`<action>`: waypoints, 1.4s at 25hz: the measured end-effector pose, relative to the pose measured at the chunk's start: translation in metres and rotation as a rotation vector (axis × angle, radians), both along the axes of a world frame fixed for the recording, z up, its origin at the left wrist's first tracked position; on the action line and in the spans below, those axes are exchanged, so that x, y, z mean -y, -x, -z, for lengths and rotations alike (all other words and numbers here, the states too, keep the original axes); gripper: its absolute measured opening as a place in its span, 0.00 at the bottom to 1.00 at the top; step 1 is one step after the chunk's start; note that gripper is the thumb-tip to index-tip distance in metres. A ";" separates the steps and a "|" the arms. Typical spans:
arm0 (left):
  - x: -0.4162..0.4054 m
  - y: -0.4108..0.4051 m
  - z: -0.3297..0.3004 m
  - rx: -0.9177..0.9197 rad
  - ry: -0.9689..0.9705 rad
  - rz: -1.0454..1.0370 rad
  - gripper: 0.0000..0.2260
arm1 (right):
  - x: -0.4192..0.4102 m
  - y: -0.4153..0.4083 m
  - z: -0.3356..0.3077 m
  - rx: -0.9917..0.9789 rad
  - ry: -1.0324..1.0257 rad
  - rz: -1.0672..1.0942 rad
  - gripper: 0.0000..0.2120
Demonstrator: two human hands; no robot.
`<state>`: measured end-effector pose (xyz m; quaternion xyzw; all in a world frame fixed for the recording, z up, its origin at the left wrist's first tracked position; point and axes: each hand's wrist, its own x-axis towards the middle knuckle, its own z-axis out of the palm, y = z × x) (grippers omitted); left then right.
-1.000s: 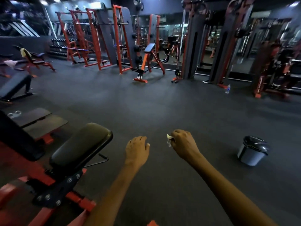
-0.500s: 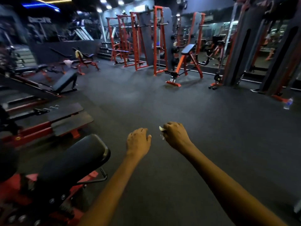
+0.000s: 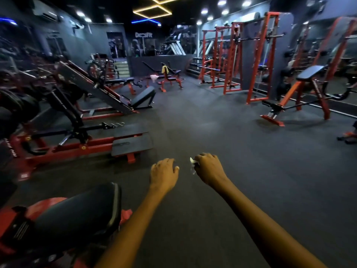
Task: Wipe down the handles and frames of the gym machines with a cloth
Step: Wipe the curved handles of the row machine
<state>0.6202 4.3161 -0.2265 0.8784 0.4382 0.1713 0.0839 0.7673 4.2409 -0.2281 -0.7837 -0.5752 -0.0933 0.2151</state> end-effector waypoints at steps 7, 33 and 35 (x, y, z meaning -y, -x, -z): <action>-0.123 -0.109 -0.001 0.017 0.030 -0.149 0.18 | -0.141 -0.120 -0.017 0.006 0.004 -0.117 0.07; -0.647 -0.236 -0.006 -0.006 0.038 -0.852 0.17 | -0.781 -0.248 -0.028 -0.072 0.100 -0.914 0.09; -0.688 -0.217 -0.001 0.000 0.019 -0.909 0.17 | -0.830 -0.227 -0.027 -0.063 0.101 -0.961 0.10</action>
